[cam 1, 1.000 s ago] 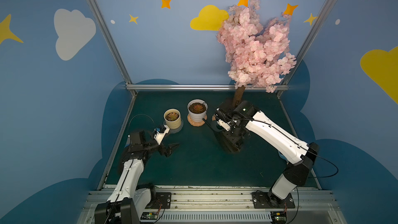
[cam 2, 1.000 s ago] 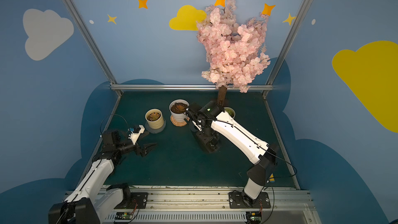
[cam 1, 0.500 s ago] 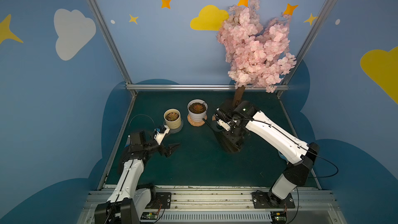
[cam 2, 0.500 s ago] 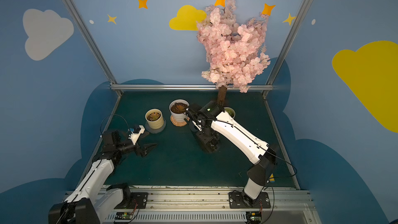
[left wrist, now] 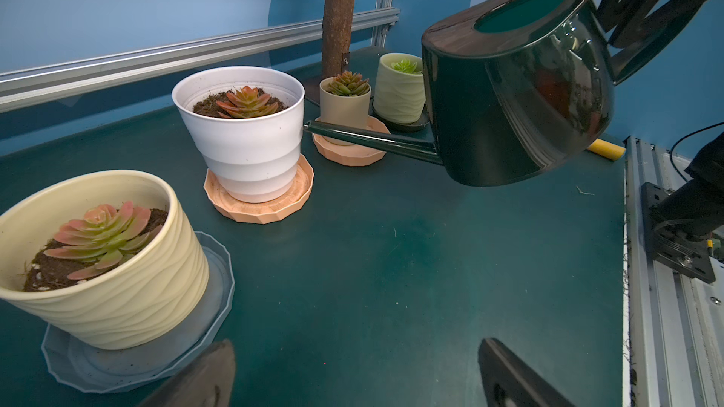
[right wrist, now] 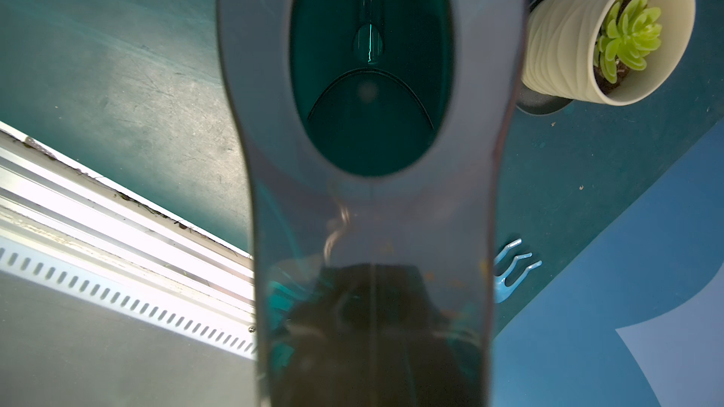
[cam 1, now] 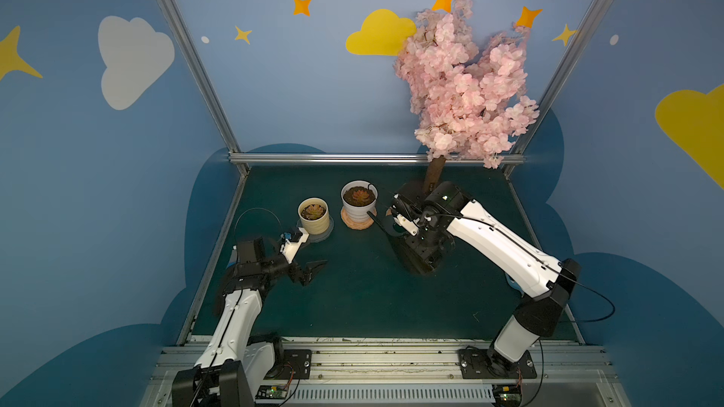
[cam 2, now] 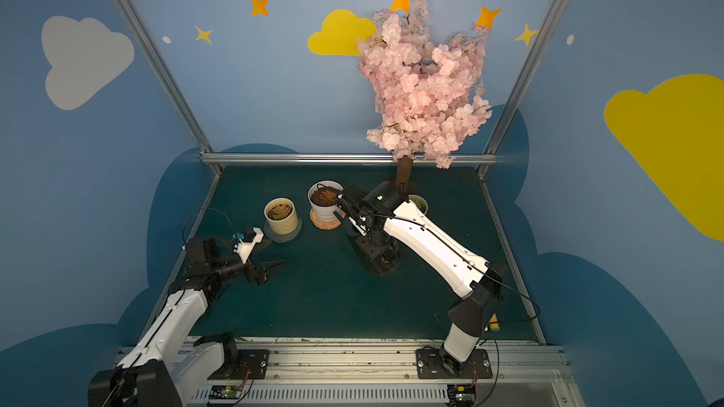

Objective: Water the succulent around the soil edge
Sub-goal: Water the soil of the potted plant with water.

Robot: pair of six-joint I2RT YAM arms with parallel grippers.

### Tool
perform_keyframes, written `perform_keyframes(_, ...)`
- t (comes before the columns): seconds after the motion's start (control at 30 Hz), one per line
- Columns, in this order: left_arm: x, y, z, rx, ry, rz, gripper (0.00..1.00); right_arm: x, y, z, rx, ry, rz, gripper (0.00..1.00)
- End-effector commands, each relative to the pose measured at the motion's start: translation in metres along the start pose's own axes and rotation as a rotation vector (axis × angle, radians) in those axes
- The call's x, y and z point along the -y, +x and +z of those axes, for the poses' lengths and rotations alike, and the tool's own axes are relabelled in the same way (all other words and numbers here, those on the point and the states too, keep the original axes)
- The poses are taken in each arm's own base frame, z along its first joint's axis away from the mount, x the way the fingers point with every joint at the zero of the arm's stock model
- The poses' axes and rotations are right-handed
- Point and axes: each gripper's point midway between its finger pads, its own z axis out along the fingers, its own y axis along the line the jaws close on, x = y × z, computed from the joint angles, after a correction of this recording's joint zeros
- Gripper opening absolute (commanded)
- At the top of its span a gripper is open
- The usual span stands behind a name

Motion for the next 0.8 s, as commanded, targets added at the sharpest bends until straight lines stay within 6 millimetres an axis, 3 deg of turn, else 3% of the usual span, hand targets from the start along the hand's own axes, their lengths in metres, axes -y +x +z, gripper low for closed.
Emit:
perform_keyframes(0.0,0.0042,0.002,0.0,-0.003,0.013,0.006,1.0,0.0024,-0.0044,-0.005,0.027,0.011,0.0,0.0)
perform_keyframes(0.77,0.0034,0.0035,0.0009,-0.011,0.009,-0.001,1.0,0.0026,-0.0071,-0.0037,0.14,0.0,0.02,0.0)
